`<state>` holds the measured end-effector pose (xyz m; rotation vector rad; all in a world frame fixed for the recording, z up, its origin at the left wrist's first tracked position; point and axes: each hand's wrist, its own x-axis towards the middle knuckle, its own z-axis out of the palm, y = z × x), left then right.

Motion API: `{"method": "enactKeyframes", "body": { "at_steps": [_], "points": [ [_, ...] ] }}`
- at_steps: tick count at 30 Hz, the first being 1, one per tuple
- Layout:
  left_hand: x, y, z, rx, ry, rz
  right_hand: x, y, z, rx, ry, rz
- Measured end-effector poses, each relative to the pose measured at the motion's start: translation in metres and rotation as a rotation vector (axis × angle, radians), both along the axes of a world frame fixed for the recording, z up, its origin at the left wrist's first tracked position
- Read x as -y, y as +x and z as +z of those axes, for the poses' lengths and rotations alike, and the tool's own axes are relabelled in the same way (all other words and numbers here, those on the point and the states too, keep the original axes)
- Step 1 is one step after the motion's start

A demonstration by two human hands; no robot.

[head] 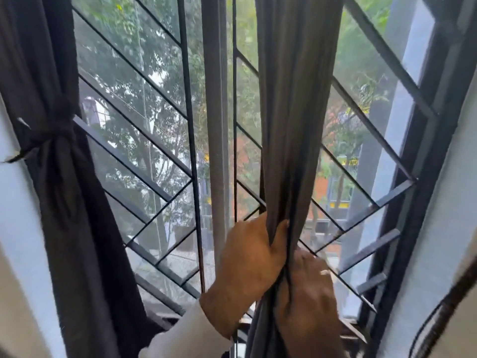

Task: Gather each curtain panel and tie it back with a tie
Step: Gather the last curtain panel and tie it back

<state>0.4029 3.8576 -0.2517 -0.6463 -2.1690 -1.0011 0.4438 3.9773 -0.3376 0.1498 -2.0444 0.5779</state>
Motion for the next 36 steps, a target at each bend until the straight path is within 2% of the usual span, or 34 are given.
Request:
{"method": "enactKeyframes", "body": {
  "at_steps": [3, 5, 8, 10, 12, 14, 17, 20, 26, 29, 32, 34, 36],
  "points": [
    [0.001, 0.006, -0.014, 0.066, 0.118, -0.148, 0.017, 0.014, -0.015, 0.070, 0.019, -0.089],
    [0.003, 0.009, -0.021, 0.121, 0.121, -0.243, 0.020, 0.015, -0.028, 0.097, 0.013, -0.087],
    [0.006, 0.003, -0.033, 0.199, 0.125, -0.229, 0.017, 0.015, -0.044, 0.079, 0.007, 0.022],
    [0.011, -0.007, -0.037, 0.288, 0.277, -0.252, 0.005, 0.018, -0.057, 0.091, 0.012, 0.165],
    [0.016, -0.013, -0.036, 0.401, 0.390, -0.321, -0.007, 0.023, -0.059, 0.139, -0.154, 0.331],
    [0.020, -0.016, -0.037, 0.454, 0.435, -0.390, -0.010, 0.026, -0.052, 0.156, -0.436, 0.413],
    [0.020, -0.019, -0.040, 0.468, 0.428, -0.454, -0.012, 0.016, -0.038, 0.017, -0.644, 0.232],
    [0.019, -0.024, -0.042, 0.466, 0.373, -0.456, -0.029, 0.000, -0.022, 0.065, -0.626, 0.156],
    [0.018, -0.032, -0.035, 0.518, 0.346, -0.480, -0.058, -0.043, -0.011, 0.343, -0.549, 0.297],
    [0.018, -0.035, -0.035, 0.479, 0.310, -0.451, -0.058, -0.045, -0.008, 0.316, -0.620, 0.307],
    [0.016, -0.034, -0.038, 0.371, 0.258, -0.311, -0.050, -0.034, -0.015, 0.204, -0.644, 0.246],
    [0.010, -0.031, -0.041, 0.265, 0.201, -0.152, -0.040, -0.025, -0.022, 0.094, -0.577, 0.151],
    [0.003, -0.026, -0.045, 0.146, 0.124, 0.006, -0.026, -0.016, -0.030, -0.055, -0.424, 0.061]
  ]
}}
